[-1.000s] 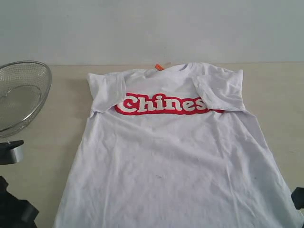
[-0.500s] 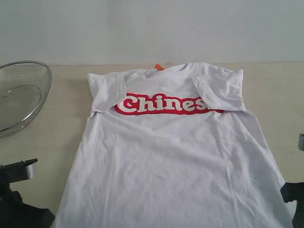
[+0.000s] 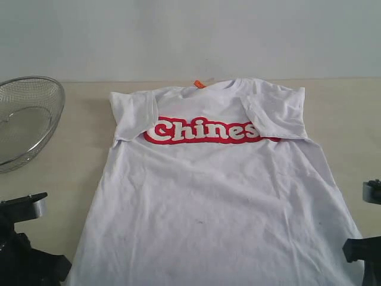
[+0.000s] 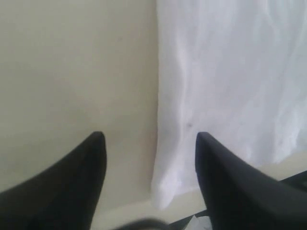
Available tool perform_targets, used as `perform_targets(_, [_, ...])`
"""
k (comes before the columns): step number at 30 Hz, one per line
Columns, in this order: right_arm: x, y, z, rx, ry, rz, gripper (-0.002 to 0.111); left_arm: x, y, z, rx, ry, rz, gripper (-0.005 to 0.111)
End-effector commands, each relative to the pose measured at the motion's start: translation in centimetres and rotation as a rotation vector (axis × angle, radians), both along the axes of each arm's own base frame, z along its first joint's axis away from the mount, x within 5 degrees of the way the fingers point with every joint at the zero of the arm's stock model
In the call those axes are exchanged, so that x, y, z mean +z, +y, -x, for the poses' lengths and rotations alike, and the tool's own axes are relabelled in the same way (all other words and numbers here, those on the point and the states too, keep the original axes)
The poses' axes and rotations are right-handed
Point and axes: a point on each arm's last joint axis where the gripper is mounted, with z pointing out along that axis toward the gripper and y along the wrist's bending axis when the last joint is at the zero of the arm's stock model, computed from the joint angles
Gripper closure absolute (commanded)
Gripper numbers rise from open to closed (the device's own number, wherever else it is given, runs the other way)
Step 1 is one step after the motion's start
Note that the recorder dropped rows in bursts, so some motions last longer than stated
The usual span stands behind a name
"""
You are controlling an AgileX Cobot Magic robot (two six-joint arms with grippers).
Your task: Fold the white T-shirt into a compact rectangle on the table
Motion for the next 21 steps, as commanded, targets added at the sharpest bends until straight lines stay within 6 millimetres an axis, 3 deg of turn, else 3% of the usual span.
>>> perform_targets(1, [-0.6,-0.1,0.1,0.009,0.027,0.000,0.053,-0.1,0.0,0.1,-0.006,-0.003,-0.002,0.053])
perform_targets(14, [-1.5,0.0,0.6,0.023,0.104,-0.021,0.053,-0.1,0.0,0.1,-0.003,-0.003,0.000,0.053])
perform_targets(21, [-1.6,0.9,0.3,0.041,0.080,-0.127,0.053,-0.1,0.0,0.1,-0.003,-0.003,0.000,0.053])
